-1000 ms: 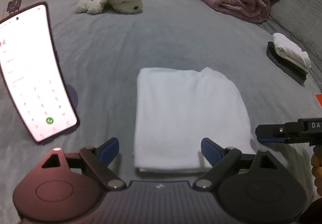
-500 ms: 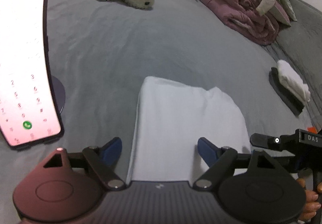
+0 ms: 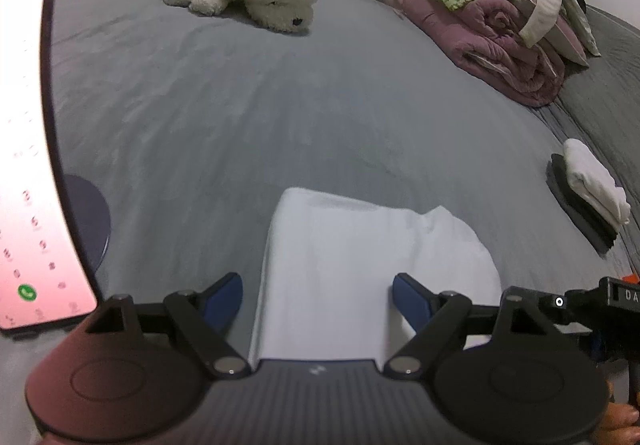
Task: Fold clothes
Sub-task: 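Lower both grippers onto the folded white garment's edges, then close both grippers on the folded white garment's edges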
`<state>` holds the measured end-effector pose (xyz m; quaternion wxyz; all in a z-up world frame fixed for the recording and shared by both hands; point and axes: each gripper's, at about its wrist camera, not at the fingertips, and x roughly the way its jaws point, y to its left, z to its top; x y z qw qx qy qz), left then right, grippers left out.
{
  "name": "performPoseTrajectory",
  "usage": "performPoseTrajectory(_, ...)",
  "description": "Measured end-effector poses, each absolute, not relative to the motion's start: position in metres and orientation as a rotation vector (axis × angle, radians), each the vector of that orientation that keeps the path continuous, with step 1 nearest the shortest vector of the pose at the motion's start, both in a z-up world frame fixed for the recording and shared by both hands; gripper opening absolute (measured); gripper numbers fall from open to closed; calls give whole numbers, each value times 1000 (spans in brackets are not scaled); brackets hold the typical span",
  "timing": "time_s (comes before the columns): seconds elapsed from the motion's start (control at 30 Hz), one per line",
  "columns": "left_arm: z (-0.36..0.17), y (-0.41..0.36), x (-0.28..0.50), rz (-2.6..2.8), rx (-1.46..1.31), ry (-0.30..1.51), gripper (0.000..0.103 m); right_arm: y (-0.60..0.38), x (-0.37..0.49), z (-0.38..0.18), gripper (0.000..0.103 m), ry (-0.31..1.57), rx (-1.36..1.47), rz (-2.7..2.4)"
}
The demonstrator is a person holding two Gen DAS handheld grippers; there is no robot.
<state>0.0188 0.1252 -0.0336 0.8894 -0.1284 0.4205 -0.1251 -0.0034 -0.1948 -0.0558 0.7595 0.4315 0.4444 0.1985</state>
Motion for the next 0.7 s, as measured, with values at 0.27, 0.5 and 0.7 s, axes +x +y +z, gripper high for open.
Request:
performPoseTrajectory(0.27, -36, 129, 25, -242, -295, 841, 60, -184, 2, -57, 61, 891, 918, 424)
performPoseTrajectory(0.5, -36, 132, 21, -240, -354, 789, 36, -160, -2, -56, 23, 789, 745, 396)
performPoseTrajectory(0.7, -27, 132, 13, -268, -392, 732, 17, -165, -14, -50, 21, 724, 759, 369)
